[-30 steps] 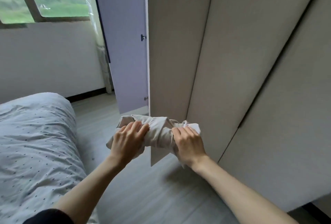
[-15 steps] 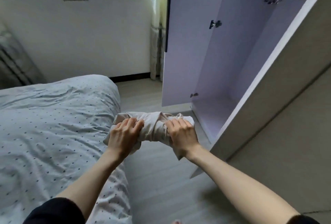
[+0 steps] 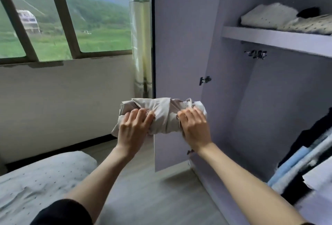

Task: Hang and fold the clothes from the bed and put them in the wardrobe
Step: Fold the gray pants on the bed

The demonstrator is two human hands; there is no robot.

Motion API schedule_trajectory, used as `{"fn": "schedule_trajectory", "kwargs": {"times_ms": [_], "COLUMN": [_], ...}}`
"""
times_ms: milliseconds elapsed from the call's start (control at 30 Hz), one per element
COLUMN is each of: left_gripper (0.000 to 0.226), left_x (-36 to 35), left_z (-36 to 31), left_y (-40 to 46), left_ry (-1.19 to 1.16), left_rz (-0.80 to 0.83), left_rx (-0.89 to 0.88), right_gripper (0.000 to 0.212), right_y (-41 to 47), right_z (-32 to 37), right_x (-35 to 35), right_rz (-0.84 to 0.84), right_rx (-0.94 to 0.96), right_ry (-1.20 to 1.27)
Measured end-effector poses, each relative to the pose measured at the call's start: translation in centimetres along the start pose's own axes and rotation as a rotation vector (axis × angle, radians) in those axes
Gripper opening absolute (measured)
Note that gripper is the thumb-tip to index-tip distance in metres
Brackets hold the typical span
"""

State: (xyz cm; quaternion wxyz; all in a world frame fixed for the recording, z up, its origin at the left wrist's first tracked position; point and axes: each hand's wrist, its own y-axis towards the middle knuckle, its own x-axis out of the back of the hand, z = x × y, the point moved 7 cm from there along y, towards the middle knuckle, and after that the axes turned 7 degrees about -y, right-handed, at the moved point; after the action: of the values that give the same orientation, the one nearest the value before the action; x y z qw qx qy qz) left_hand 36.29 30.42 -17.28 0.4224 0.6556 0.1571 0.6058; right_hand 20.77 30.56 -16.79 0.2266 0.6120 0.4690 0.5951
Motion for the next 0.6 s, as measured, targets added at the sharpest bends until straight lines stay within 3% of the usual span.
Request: {"fn": "schedule_trajectory", "kwargs": {"times_ms": [267,500,600], "left_gripper": [0.019,0.04,0.038], "left_x": [-7.6,-10.3,-10.2], "left_z": [-1.5,-7.1,-10.7], "left_y": [17.6,31.6,35.5], "left_ry": [-0.265,-0.536,-0.624], "left_rz": [-0.173,-0.295,-0.286], "left_rx": [-0.17,-0.392,-0.446], "right_gripper": [0.026,0.053,0.039], "right_y": [9.9,15.5,16.5], "right_z": [-12.1,-21.4,-25.0], "right_x": [-3.5,-0.9,1.3], "right_rz": [-0.132,-0.199,-0.172], "right_rx": [-0.004,-0.063,-0.069], "right_ry": [-0.354,-0.695,-0.83]}}
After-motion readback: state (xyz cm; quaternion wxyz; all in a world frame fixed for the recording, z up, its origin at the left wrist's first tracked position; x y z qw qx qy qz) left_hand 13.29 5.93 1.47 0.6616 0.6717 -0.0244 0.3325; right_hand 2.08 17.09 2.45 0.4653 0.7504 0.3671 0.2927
